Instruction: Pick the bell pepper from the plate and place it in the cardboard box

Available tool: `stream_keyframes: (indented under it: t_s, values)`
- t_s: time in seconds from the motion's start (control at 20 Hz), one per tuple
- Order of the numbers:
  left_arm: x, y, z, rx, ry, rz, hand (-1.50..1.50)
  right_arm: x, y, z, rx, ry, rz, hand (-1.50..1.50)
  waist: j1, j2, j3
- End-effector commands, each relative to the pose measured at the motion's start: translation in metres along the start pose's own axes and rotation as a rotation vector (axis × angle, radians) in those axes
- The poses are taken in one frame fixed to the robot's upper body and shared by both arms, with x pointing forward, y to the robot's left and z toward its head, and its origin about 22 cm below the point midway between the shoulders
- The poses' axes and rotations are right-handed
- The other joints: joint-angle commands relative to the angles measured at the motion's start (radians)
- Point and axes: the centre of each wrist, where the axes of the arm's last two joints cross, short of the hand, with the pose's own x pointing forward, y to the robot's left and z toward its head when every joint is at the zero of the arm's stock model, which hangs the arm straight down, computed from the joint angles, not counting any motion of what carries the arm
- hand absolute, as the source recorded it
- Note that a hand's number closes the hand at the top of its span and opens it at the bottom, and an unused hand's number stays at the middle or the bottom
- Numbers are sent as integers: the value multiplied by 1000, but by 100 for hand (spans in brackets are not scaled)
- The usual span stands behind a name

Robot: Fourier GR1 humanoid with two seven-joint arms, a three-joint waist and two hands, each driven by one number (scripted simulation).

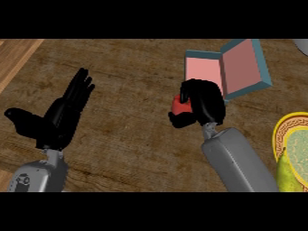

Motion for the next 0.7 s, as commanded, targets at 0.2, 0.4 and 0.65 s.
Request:
stream_keyframes:
  t_s: [0.2,0.4,0.65]
  values:
    - [-1,-7,-13,-18,18,0,0,122,-37,-20,-117,-68,157,150,1,-3,8]
    - [-2,-8,-14,-14,16,5,0,152,-61,-26,-272,43,76,150,-11,-8,8]
    - [-1,-5,-15,3,20,7,0,183,-81,-40,-422,168,59,150,-26,-5,7]
